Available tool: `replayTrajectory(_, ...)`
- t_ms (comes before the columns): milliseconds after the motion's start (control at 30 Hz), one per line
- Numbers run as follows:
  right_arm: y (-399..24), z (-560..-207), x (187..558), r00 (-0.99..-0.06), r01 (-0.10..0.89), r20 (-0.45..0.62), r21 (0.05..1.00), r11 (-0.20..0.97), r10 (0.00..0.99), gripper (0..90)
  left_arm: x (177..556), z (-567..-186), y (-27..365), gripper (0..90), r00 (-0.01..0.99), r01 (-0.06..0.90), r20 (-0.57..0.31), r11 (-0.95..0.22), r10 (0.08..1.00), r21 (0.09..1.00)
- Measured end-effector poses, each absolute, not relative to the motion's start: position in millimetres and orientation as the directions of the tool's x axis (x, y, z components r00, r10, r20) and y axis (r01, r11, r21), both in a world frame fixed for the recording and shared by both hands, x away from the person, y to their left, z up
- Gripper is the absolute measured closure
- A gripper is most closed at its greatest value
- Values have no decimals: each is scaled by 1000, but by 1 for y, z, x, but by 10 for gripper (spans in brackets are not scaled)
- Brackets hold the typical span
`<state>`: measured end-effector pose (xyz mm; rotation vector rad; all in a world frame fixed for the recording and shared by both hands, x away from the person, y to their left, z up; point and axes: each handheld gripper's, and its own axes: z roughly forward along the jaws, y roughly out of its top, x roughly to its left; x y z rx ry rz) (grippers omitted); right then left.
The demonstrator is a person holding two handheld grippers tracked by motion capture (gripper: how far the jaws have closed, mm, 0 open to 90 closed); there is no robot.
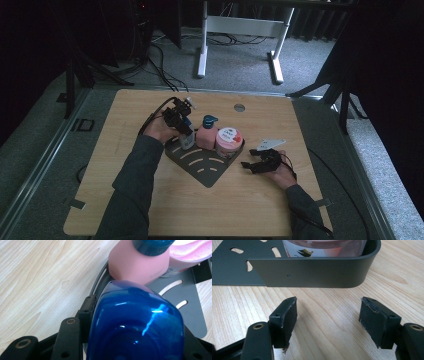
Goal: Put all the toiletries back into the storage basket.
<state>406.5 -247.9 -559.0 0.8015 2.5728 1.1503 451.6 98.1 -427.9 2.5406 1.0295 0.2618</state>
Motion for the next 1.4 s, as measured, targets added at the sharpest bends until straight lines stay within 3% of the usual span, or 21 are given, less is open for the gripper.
replayTrajectory(1400,-247,-559,406,-831,391,26,738,550,556,300,466,-435,89,548,669,655,20,-602,743,457)
